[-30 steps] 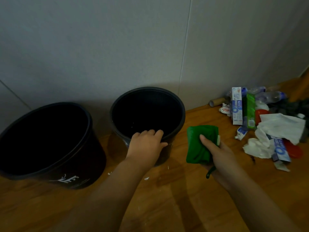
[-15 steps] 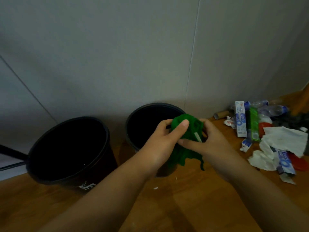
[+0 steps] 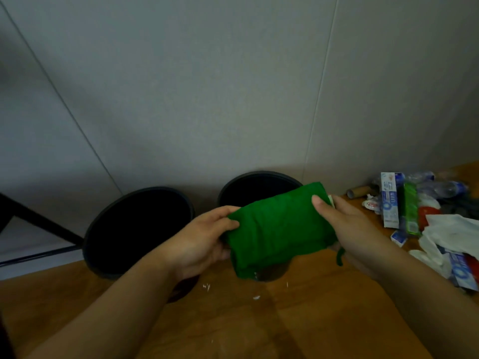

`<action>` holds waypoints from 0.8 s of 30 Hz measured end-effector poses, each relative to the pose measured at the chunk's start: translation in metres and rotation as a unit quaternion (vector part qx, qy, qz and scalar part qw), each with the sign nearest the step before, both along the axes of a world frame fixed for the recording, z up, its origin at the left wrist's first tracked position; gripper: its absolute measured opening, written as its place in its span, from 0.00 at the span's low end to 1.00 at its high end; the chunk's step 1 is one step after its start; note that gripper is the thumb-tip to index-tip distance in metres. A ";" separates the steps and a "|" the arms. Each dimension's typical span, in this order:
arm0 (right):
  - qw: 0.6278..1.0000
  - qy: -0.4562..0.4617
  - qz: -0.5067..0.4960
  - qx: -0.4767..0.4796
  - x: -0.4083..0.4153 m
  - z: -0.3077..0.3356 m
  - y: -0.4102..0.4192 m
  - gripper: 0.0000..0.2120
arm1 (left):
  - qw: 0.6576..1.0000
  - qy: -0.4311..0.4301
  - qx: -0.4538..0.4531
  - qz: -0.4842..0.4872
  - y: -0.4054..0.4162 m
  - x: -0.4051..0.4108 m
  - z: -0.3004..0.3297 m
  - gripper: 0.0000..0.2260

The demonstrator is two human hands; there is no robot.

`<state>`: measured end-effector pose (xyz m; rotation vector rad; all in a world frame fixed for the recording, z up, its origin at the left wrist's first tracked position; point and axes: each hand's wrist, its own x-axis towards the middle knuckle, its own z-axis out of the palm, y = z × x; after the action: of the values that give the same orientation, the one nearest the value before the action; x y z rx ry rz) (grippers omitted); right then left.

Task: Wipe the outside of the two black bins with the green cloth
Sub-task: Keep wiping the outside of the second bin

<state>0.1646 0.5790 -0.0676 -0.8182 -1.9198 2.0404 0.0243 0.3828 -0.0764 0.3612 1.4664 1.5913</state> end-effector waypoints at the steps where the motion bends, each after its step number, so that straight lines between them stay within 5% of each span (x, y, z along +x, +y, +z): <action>1: 1.000 -0.009 0.004 0.026 -0.001 0.002 0.002 0.09 | 1.000 0.019 -0.010 -0.010 -0.003 -0.004 0.001 0.14; 5: 0.997 -0.021 0.008 0.068 -0.005 0.007 0.007 0.10 | 0.995 0.092 -0.031 -0.009 -0.013 -0.015 0.006 0.14; 12: 0.993 -0.028 0.038 -0.104 -0.008 0.011 -0.005 0.13 | 0.970 0.196 -0.137 0.046 -0.010 -0.009 0.002 0.08; 15: 0.998 -0.001 0.054 0.013 -0.011 0.020 -0.015 0.09 | 0.929 0.278 -0.237 0.051 -0.009 -0.008 0.003 0.09; 17: 0.987 0.010 0.074 0.144 -0.015 0.024 -0.023 0.07 | 0.941 0.201 -0.267 0.054 -0.010 -0.005 0.007 0.16; 19: 0.962 0.019 0.099 0.254 -0.017 0.023 -0.033 0.09 | 0.976 -0.025 -0.213 0.022 -0.007 0.001 0.012 0.27; 21: 0.930 0.040 0.131 0.343 -0.016 0.020 -0.046 0.12 | 0.971 -0.221 -0.093 0.010 -0.003 0.008 0.013 0.34; 24: 0.861 0.052 0.211 0.459 -0.011 0.018 -0.064 0.15 | 0.961 -0.274 -0.018 0.041 0.003 0.009 0.009 0.27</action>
<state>0.1532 0.5145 -0.0497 -0.0424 -2.7464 0.9875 0.0337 0.3858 -0.0679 -0.1607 1.0865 1.5644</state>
